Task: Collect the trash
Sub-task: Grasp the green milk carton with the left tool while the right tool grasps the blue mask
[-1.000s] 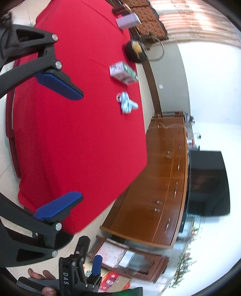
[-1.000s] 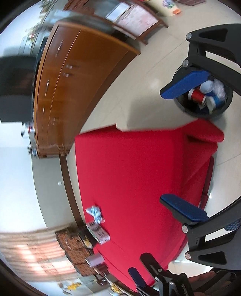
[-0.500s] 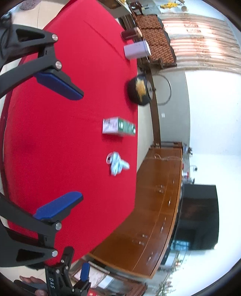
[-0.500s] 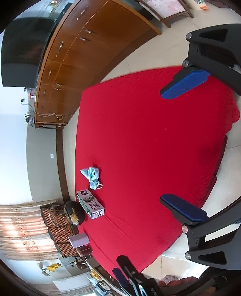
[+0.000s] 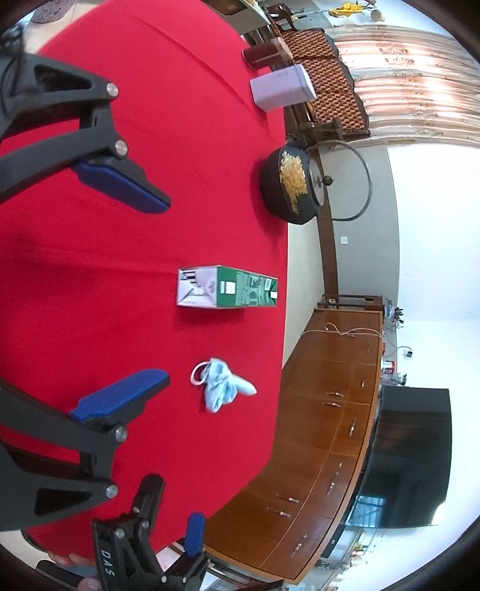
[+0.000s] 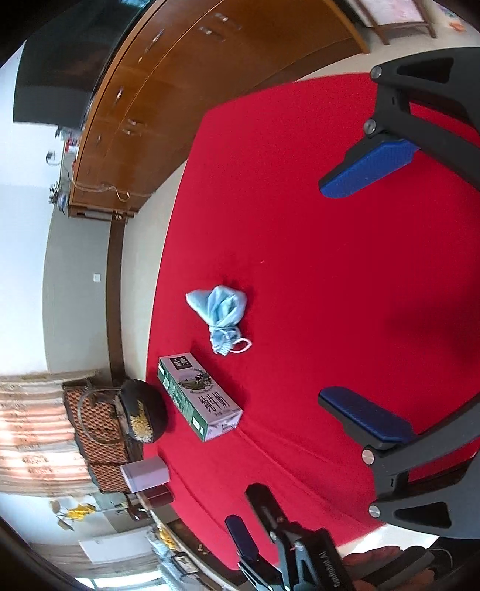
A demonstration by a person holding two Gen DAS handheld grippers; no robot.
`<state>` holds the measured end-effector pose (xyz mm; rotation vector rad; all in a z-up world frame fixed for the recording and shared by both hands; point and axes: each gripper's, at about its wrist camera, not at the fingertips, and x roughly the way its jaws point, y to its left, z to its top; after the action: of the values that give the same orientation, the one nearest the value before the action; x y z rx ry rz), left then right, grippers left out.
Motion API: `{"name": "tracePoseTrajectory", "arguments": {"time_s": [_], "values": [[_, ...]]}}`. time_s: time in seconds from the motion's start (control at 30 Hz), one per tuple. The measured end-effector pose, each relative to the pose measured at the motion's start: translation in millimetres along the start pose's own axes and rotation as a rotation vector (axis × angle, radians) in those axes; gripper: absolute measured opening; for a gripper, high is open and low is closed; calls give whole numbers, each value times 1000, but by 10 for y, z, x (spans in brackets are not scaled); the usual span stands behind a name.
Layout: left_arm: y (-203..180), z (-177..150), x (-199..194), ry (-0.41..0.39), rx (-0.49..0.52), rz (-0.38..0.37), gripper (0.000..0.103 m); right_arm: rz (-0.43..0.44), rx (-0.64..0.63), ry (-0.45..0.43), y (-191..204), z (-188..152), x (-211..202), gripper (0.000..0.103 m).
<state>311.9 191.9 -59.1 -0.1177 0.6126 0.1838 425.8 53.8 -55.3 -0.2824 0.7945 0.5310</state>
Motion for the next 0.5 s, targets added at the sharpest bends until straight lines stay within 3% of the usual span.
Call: {"name": "tracePoseTrajectory", "arguments": {"time_s": [0.07,0.4,0.5], "values": [[31,58,145,7,-20,1,86,11,-12,16,-7,111,174,95],[-3,277,730,86,-7,8,79,55,-40,91,-28,587,1035,82],[-13,317,791,93,-27,6,77,74,-37,106,-46,670,1184,73]]}}
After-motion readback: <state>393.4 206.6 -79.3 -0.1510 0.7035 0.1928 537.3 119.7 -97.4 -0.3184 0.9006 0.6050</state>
